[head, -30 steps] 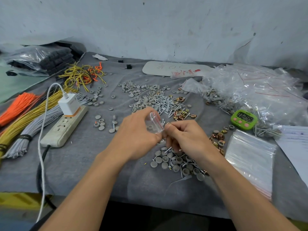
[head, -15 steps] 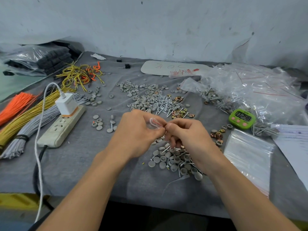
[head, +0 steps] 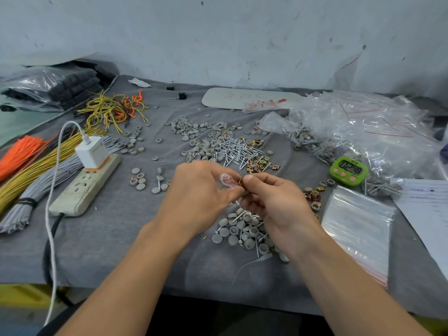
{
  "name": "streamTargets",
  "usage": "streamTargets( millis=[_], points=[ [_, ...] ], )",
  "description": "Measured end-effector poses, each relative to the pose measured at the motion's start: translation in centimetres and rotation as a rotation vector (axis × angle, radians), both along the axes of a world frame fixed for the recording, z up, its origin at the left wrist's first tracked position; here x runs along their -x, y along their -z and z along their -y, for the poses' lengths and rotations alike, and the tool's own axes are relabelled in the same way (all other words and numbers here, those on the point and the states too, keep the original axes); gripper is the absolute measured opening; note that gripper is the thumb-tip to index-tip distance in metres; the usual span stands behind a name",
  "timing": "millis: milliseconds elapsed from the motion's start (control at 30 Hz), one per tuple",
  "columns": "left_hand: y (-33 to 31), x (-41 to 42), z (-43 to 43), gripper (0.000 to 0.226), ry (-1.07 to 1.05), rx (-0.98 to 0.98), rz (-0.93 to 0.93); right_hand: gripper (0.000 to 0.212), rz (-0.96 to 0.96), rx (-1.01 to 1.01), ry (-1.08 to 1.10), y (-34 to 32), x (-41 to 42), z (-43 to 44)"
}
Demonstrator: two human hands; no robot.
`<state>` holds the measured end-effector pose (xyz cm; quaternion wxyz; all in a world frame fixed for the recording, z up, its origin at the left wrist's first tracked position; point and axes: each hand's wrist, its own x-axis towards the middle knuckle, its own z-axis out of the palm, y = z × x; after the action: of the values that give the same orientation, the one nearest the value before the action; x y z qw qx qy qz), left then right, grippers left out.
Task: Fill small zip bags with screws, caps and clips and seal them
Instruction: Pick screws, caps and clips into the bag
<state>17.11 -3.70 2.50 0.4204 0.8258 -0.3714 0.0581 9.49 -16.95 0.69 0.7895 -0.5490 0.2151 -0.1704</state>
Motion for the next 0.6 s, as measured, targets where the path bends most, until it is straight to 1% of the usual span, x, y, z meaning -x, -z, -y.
streamTargets(
  millis=[33, 133, 167, 200, 267, 300, 467, 600],
  points=[
    [0.0, 0.0, 0.2, 0.024, -0.009, -0.001, 0.014, 0.016, -0.005, -0.068, 0.005, 0.0, -0.1, -0.1],
    [0.2, 0.1, 0.7, 0.044, -0.031, 0.002, 0.108, 0.015, -0.032, -0.215, 0.010, 0.0, -0.3, -0.4],
    [0.3, 0.2, 0.8, 0.046, -0.027, 0.002, 0.146, 0.015, -0.044, -0.248, 0.017, -0.1, -0.3, -0.5],
    [0.5, 0.4, 1.0, 0.040, -0.020, 0.006, 0.184, 0.017, -0.056, -0.279, 0.031, -0.1, -0.3, -0.5],
    [0.7, 0.5, 1.4, 0.012, -0.030, 0.001, 0.273, 0.019, -0.079, -0.337, 0.074, 0.1, -0.3, -0.5],
    [0.8, 0.6, 1.5, 0.004, -0.039, -0.014, 0.302, 0.019, -0.088, -0.361, 0.096, 0.2, -0.3, -0.4],
    [1.2, 1.6, 2.4, 0.020, -0.020, -0.126, 0.319, 0.022, -0.087, -0.402, 0.182, 0.4, -0.3, -0.4],
    [1.1, 2.4, 2.7, 0.026, -0.051, -0.108, 0.326, 0.024, -0.012, -0.387, 0.229, 0.5, -0.3, -0.3]
  ],
)
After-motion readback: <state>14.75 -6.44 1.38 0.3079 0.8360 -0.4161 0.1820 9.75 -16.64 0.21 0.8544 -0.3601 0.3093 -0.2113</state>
